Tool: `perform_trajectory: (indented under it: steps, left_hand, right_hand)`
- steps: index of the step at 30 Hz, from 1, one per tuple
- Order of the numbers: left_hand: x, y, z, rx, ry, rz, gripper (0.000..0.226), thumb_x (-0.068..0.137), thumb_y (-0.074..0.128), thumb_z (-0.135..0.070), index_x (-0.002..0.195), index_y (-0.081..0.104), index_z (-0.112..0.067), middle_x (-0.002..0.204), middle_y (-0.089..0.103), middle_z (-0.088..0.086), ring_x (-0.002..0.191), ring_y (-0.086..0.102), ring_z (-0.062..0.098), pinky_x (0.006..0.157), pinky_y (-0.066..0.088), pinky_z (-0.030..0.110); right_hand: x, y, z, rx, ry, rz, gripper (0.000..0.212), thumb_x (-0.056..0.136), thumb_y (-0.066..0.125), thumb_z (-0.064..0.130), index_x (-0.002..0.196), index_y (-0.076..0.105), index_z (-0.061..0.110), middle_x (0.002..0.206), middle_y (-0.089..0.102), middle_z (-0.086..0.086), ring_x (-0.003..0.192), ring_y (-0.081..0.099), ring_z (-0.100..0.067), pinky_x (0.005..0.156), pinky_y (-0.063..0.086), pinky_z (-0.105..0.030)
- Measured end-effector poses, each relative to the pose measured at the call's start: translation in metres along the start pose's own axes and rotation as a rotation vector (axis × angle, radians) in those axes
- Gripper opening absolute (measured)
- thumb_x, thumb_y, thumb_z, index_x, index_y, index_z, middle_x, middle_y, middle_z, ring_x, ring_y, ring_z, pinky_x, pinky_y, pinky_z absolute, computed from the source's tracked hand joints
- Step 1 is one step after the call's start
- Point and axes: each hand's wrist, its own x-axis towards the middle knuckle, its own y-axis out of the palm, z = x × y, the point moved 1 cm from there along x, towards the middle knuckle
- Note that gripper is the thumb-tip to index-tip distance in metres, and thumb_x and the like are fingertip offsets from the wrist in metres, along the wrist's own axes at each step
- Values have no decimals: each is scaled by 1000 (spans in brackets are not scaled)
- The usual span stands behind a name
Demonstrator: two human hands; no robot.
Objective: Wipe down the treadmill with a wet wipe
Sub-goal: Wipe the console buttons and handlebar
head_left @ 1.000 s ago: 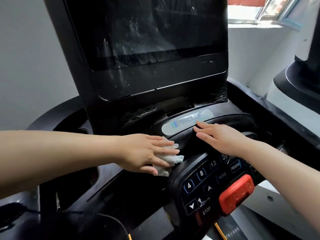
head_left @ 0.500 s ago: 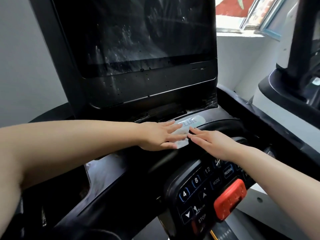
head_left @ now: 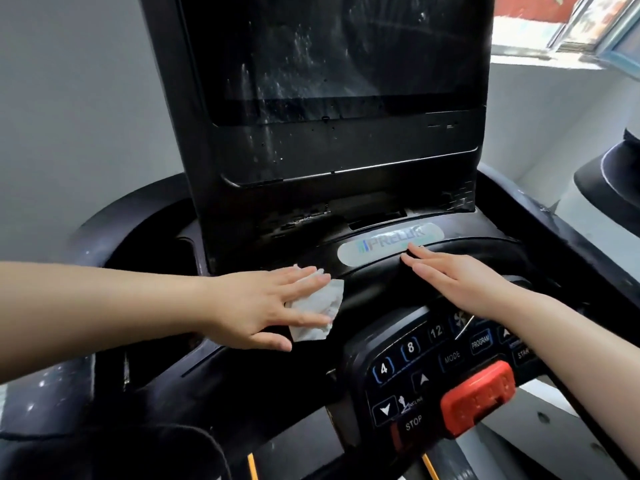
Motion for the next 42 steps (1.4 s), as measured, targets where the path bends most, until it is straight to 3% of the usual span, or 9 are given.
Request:
perform_trajectory:
  steps: [8,13,21,25,29,33,37,40,42]
  left_hand:
    - [-16,6,-16,230,191,-107,53,93,35,-59,138,45,-34,155,23,6,145,12,25,115,9,39]
    - [21,7,-23,305,285,-79,53,85,33,-64,117,64,-36,151,35,3,143,15,27,116,3,42]
    - [48,4,-26,337,324,-17,48,75,55,-70,77,76,-27,126,62,7,137,33,35,112,12,47]
    - [55,9,-29,263,336,-8,50,77,57,-67,76,77,-21,115,67,10,136,35,34,113,10,45]
    - [33,9,-24,223,334,-96,53,81,53,-64,100,73,-19,136,53,8,141,27,29,115,10,41]
    - [-4,8,-17,272,145,-124,67,90,32,-63,139,43,-19,153,27,9,144,14,25,117,8,37]
    - [-29,6,-10,133,-96,-30,73,96,27,-57,148,17,-7,156,8,17,145,-2,24,118,5,33]
    - [-40,7,-8,-101,-202,96,78,96,24,-57,145,-18,-14,150,-30,1,136,-33,4,115,-14,22]
    - [-46,4,-4,-142,-312,148,77,89,10,-62,139,-24,-15,144,-38,-7,130,-39,-3,115,-11,21]
  right_hand:
    - [-1,-1,1,-1,-1,5,38,101,33,36,138,43,35,151,21,20,140,21,-1,114,12,-21]
    - [-1,1,2,-5,22,13,40,101,31,38,139,41,36,152,18,21,140,20,-1,114,13,-21]
    - [-1,3,6,-29,41,13,40,102,30,36,141,38,34,153,16,18,141,17,-1,116,8,-24]
    - [1,2,4,-81,35,33,42,101,28,38,142,36,34,153,14,20,140,17,-1,116,7,-24]
    - [2,2,1,-146,0,56,43,101,25,40,143,31,38,149,9,25,138,13,6,115,0,-22]
    - [4,-3,-1,-282,-40,57,43,100,22,44,143,28,44,143,4,30,138,8,4,114,-4,-21]
    - [8,-15,6,-511,-124,28,44,99,21,49,140,36,46,152,19,25,138,26,-4,111,16,-20]
    - [17,-23,12,-486,-173,14,44,97,26,50,119,63,37,145,35,24,128,38,-2,102,31,-22]
    - [26,-26,13,-473,-200,8,47,97,30,50,103,72,29,142,38,26,124,42,-1,100,33,-22]
